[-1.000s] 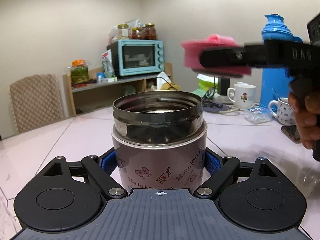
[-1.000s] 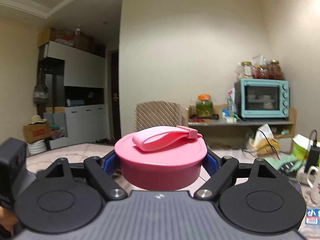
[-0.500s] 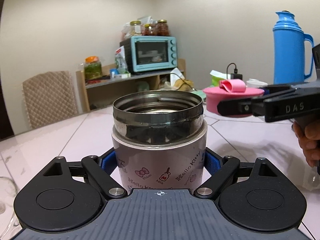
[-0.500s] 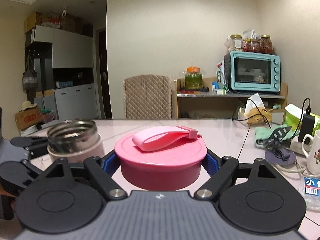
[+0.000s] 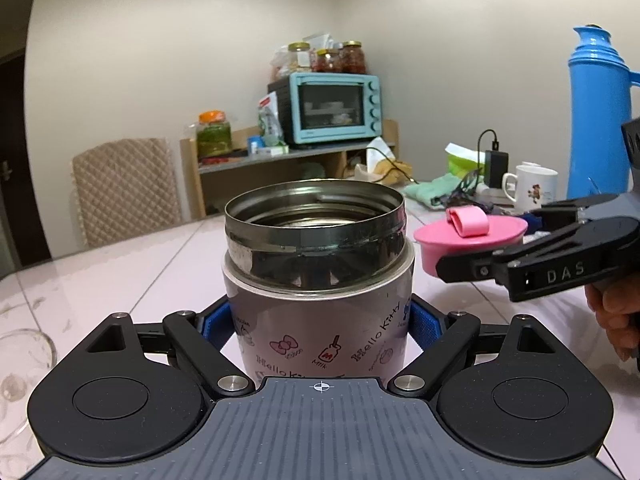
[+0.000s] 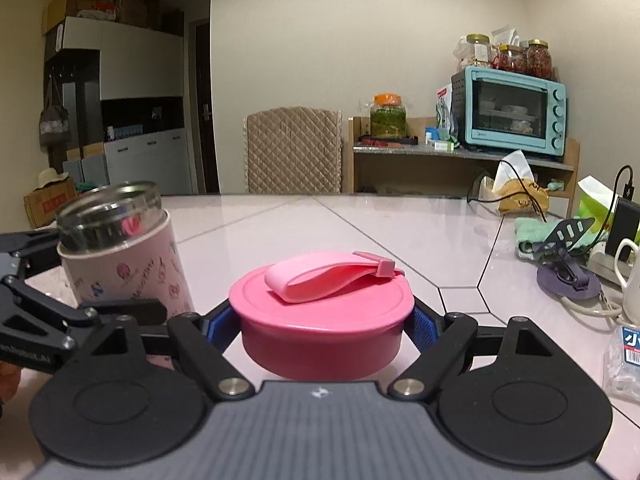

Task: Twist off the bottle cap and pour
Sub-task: 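Carry the pink lid aside with the right gripper while left gripper moves the open bottle, then lower the open bottle onto the table with the left gripper while right gripper lowers the lid, then open the left gripper off the bottle while right gripper opens off the pink lid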

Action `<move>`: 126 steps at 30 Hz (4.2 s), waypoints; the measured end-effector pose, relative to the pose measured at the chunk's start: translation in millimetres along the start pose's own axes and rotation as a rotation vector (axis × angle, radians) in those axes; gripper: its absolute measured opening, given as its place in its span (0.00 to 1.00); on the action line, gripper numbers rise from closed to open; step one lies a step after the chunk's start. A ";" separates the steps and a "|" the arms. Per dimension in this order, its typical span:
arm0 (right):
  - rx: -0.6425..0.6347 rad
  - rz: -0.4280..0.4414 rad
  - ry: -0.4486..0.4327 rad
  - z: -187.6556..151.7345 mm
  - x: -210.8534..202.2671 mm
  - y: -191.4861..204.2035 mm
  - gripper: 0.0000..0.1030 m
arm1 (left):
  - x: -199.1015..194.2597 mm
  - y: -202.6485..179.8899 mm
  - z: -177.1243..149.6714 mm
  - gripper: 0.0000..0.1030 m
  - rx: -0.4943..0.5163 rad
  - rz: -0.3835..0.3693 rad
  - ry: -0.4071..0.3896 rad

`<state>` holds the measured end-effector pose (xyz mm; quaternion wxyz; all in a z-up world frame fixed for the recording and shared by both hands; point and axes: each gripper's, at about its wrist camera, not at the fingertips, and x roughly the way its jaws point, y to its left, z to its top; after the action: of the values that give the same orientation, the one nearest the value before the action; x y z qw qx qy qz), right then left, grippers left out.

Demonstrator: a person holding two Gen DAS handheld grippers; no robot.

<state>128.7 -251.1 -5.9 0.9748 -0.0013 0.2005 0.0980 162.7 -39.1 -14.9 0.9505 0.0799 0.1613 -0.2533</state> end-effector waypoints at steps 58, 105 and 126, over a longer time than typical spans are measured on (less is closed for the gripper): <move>-0.032 -0.005 0.173 -15.5 22.2 -1.3 0.83 | 2.1 -19.9 4.3 0.89 -0.079 0.174 0.072; -0.044 -0.021 0.219 -19.7 22.0 1.8 0.93 | -6.0 -22.7 0.1 0.98 -0.085 0.168 0.105; -0.041 -0.020 0.215 -20.4 14.1 7.2 0.94 | -8.2 -22.7 -0.7 1.00 -0.095 0.167 0.120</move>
<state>132.1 -242.2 -29.9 0.9483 -0.0337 0.3019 0.0918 144.2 -54.7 -14.3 0.9597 0.0631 0.2224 -0.1601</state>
